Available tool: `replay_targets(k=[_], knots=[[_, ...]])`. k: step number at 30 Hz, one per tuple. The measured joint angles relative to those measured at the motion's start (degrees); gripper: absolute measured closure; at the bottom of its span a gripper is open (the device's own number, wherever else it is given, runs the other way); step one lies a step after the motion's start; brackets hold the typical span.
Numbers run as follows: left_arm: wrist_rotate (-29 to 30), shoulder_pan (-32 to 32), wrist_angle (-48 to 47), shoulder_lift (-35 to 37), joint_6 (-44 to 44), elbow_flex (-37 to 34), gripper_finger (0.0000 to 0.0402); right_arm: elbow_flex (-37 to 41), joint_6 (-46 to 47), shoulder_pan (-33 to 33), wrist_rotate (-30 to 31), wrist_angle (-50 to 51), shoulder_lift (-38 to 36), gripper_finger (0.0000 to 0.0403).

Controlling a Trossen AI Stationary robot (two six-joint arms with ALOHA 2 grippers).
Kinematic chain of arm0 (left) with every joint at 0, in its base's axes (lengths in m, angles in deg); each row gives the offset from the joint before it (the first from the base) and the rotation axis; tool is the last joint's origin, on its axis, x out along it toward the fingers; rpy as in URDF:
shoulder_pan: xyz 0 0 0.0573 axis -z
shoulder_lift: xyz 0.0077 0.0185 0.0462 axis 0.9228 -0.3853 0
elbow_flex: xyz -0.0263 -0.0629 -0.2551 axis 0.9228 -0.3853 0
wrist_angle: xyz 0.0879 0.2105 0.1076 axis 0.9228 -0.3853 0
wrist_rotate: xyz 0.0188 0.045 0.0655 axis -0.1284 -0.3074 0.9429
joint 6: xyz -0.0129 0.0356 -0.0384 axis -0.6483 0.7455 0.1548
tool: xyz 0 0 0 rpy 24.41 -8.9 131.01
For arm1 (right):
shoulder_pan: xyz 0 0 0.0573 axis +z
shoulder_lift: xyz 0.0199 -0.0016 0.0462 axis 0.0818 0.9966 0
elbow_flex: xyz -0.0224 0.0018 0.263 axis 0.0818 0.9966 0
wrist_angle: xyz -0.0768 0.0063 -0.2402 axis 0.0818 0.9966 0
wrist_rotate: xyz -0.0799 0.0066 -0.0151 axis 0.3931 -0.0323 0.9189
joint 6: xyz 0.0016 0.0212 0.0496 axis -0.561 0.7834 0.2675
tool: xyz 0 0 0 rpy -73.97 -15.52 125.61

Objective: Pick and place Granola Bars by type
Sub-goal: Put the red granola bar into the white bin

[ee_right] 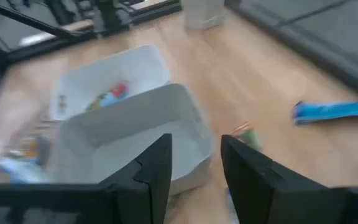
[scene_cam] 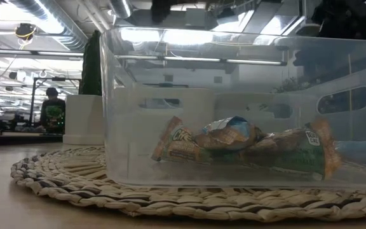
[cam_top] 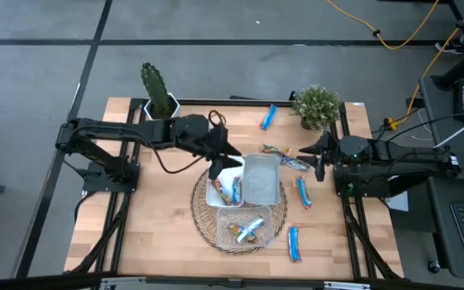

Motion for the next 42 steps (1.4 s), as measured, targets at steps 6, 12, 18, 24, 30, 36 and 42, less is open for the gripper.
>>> replay_targets(k=[6,12,18,24,30,36,42], knots=[[4.86,0.04,-7.48,0.06,6.19,6.85,0.0226,0.00,12.65,0.97,-11.90,0.25,0.63,0.0262],[8.74,0.03,-14.14,1.28,8.59,7.82,0.0228,0.00,29.26,6.72,-11.52,2.28,4.02,0.0262],[10.68,-0.01,-20.75,1.40,11.29,7.80,0.0229,-0.12,43.18,15.09,-6.11,3.04,10.54,0.0264],[12.32,-1.55,-23.09,1.40,15.17,7.80,0.0229,-9.18,60.75,22.18,-4.34,21.60,20.40,0.0296],[15.50,-4.03,-23.04,1.40,18.50,7.78,0.0229,-18.45,70.76,27.06,-4.30,38.26,30.45,0.0339],[15.50,-6.78,-23.00,1.40,22.69,7.78,0.0229,-17.27,73.25,29.54,-4.87,31.57,36.71,0.0345],[12.53,-9.45,-22.99,1.40,23.66,7.76,0.0229,-15.15,73.38,29.64,-5.89,26.12,41.72,0.0264]])
